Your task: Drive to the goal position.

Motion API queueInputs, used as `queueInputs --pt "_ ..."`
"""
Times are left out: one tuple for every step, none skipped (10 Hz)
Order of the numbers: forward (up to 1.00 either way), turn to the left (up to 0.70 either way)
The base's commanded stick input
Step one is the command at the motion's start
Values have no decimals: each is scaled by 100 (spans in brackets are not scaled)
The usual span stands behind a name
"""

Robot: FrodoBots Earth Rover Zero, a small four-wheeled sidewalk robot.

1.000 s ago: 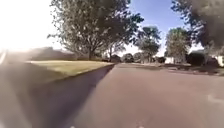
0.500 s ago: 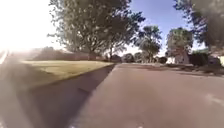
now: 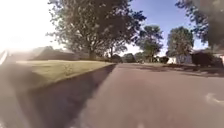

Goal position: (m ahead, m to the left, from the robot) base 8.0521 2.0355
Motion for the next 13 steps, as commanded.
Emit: queueInputs --pt "98 0" --pt "98 0" --pt "98 0" --pt "98 0" --pt "99 0" --pt "99 0" --pt "99 0" --pt "99 0" --pt "99 0" --pt "98 0" --pt "98 0" --pt "98 0" --pt "98 0"
